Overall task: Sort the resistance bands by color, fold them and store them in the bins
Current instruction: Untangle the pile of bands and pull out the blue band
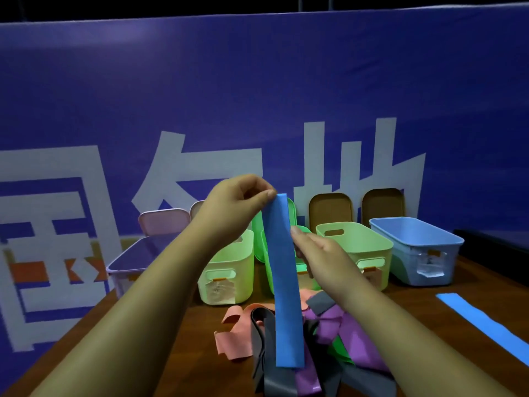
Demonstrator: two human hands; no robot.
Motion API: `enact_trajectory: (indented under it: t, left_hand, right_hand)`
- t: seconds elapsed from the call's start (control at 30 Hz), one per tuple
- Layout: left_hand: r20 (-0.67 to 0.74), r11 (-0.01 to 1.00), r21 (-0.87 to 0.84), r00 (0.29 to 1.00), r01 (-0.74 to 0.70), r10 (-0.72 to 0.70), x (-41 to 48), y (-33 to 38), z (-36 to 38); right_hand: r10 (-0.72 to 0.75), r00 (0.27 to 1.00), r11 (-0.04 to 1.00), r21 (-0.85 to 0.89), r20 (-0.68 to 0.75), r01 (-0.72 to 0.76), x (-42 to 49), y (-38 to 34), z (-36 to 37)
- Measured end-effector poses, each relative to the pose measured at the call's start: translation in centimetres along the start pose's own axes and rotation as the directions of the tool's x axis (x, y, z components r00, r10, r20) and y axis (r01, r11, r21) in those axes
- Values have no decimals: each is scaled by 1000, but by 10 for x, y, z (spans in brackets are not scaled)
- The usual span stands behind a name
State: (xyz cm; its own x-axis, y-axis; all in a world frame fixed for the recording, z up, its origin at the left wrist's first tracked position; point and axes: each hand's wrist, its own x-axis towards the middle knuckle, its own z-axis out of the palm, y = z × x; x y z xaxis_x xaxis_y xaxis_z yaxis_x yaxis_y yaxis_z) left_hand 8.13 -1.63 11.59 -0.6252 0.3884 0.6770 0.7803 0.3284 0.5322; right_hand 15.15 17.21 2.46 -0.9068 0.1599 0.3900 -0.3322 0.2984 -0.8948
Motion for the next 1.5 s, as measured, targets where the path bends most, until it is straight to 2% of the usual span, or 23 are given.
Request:
enact_trajectory:
  t: [0.23, 0.4, 0.53, 0.83, 1.07, 1.3, 1.37, 1.43, 1.5]
  left_hand:
    - [-96, 991, 114, 992, -65, 76, 36, 29, -4]
    - [-128, 984, 166, 987, -71, 93, 54, 38, 0]
    - [-171, 980, 183, 979, -76, 108, 65, 38, 8]
    - [-244, 991, 133, 970, 25, 8, 83, 28, 48]
    - [-223, 994, 96, 974, 53, -31, 91, 22, 97]
    - [-164, 988, 98, 981, 119, -102, 93, 17, 142]
    - [-135, 982, 29, 974, 187, -182, 94, 15, 156]
    - [-66, 946, -180, 957, 268, -284, 93, 12, 171]
    - [71, 833, -431, 933, 348, -354, 89, 12, 187]
  right_hand:
    - [51, 996, 997, 57, 74, -55, -6, 17, 5]
    - [122, 985, 992, -22, 122, -121, -14, 35, 1]
    - [212, 965, 972, 65, 155, -224, -25, 44, -5]
    - [217, 971, 975, 35, 100, -221, -41, 61, -40]
    - [179, 983, 980, -102, 43, -174, -55, 73, -87]
    - [200, 979, 973, -129, 43, -193, -70, 89, -125]
    - [207, 977, 968, -155, 46, -198, -77, 93, -135]
    - [222, 974, 961, -179, 47, -210, -83, 98, -148]
    - [239, 970, 950, -213, 34, -227, -90, 104, -162]
